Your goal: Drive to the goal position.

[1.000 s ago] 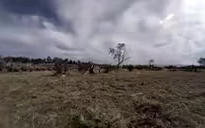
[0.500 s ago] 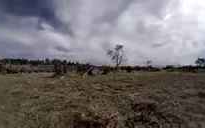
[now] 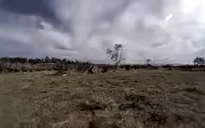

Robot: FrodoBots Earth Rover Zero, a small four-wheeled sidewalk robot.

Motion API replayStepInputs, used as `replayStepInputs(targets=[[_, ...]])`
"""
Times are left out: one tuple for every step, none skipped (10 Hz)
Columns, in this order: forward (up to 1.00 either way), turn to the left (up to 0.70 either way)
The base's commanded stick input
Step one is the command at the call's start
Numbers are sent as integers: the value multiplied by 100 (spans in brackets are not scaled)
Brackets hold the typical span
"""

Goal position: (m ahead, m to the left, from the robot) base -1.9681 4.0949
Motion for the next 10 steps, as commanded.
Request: replayStepInputs(targets=[[-70,0],[-70,0],[-70,0],[-70,0],[-70,0],[-70,0],[-70,0],[-70,0],[-70,0],[-70,0]])
